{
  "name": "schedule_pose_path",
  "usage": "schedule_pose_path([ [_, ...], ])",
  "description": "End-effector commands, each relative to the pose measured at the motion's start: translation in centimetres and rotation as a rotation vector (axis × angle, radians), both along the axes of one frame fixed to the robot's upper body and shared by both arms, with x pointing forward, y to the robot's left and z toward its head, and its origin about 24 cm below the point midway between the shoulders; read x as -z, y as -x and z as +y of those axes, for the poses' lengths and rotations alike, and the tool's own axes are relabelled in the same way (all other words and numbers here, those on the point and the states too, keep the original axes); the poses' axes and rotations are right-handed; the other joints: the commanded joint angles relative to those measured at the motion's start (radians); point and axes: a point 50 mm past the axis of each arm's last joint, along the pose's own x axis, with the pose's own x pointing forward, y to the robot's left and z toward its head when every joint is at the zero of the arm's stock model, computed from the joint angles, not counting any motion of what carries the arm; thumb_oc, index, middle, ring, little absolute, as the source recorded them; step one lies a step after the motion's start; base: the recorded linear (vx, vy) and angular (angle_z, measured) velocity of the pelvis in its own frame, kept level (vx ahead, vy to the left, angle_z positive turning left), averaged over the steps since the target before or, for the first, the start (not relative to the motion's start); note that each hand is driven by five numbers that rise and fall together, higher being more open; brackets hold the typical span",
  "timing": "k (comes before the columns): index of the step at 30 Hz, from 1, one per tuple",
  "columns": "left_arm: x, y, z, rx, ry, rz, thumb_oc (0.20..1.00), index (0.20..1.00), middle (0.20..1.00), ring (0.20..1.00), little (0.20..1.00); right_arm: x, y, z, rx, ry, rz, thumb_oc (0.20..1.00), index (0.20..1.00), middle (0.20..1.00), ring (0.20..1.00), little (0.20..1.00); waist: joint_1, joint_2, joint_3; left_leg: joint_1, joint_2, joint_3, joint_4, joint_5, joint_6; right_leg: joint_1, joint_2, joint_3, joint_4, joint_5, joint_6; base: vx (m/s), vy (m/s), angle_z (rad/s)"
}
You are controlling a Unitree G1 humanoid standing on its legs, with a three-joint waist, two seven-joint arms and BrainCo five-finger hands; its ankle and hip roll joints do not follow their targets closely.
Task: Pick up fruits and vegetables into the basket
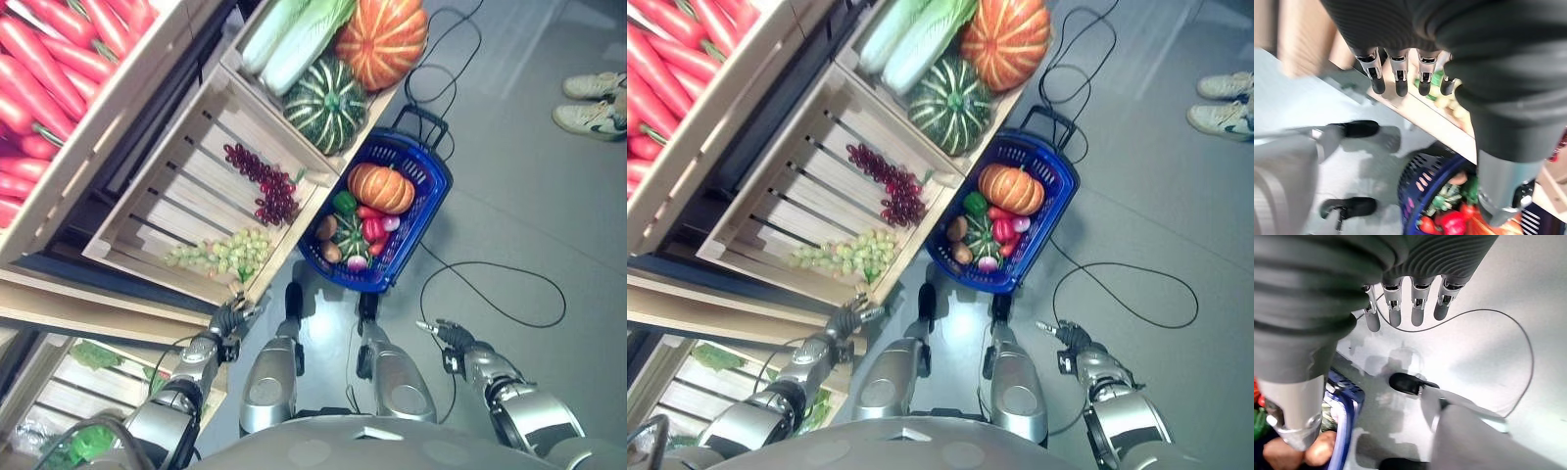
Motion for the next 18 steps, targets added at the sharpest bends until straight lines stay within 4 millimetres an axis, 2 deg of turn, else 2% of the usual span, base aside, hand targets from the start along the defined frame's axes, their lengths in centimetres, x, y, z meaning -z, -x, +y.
schedule_pose_path([
  [1,-1.9,-2.2,-0.1,0.030,0.054,-0.117,1.000,1.000,1.000,1.000,1.000,-0.4,-0.2,-0.8,0.029,0.017,-0.015,1.000,1.000,1.000,1.000,1.000,0.017,-0.038,0.021,-0.030,0.020,-0.021,-0.007,-0.015,-0.009,-0.030,-0.106,0.026,0.020,0.056,0.095,-0.08,-0.038,-0.01],
  [4,-4.1,-4.2,-0.8,0.089,0.117,-0.231,1.000,1.000,1.000,1.000,1.000,-1.1,-1.4,-0.8,0.016,0.014,-0.046,1.000,1.000,1.000,1.000,1.000,0.018,-0.044,0.047,-0.046,0.026,-0.016,-0.007,-0.013,-0.013,-0.052,-0.108,0.022,0.028,0.059,0.096,-0.09,-0.032,-0.02],
  [7,-7.3,-6.7,-1.9,0.150,0.165,-0.379,1.000,1.000,1.000,1.000,1.000,-2.0,-2.9,-0.7,0.008,0.015,-0.082,1.000,1.000,1.000,1.000,1.000,0.018,-0.045,0.076,-0.074,0.031,-0.014,-0.002,-0.005,-0.015,-0.093,-0.108,0.026,0.062,0.057,0.095,-0.10,-0.029,-0.02],
  [10,-10.0,-8.3,-2.7,0.180,0.183,-0.504,1.000,1.000,1.000,1.000,1.000,-2.5,-3.7,-0.5,0.017,0.009,-0.113,1.000,1.000,1.000,1.000,1.000,0.018,-0.043,0.108,-0.114,0.027,-0.021,0.049,-0.010,-0.013,-0.132,-0.111,0.028,0.116,0.045,0.091,-0.08,-0.035,-0.01],
  [11,-10.0,-8.3,-2.7,0.180,0.183,-0.504,1.000,1.000,1.000,1.000,1.000,-2.5,-3.7,-0.5,0.017,0.009,-0.113,1.000,1.000,1.000,1.000,1.000,0.018,-0.043,0.108,-0.114,0.027,-0.021,0.049,-0.010,-0.013,-0.132,-0.111,0.028,0.116,0.045,0.091,-0.08,-0.056,-0.01],
  [12,-11.3,-8.9,-2.8,0.180,0.166,-0.572,1.000,1.000,1.000,1.000,1.000,-2.7,-4.0,-0.4,0.014,0.005,-0.126,1.000,1.000,1.000,1.000,1.000,0.019,-0.044,0.120,-0.142,0.024,-0.026,0.082,-0.017,-0.011,-0.151,-0.114,0.028,0.136,0.042,0.091,-0.06,-0.045,0.01],
  [14,-12.4,-9.4,-2.8,0.170,0.148,-0.623,1.000,1.000,1.000,1.000,1.000,-2.8,-4.2,-0.3,0.014,0.002,-0.136,1.000,1.000,1.000,1.000,1.000,0.019,-0.044,0.129,-0.158,0.022,-0.030,0.101,-0.021,-0.010,-0.163,-0.115,0.030,0.149,0.040,0.091,-0.06,-0.046,0.01],
  [18,-16.2,-10.5,-2.4,0.092,0.025,-0.801,1.000,1.000,1.000,1.000,1.000,-3.4,-4.9,-0.3,0.022,-0.007,-0.174,1.000,1.000,1.000,1.000,1.000,0.015,-0.043,0.130,-0.245,0.009,-0.037,0.179,-0.035,-0.003,-0.242,-0.121,0.033,0.209,0.031,0.090,-0.06,-0.025,0.00],
])
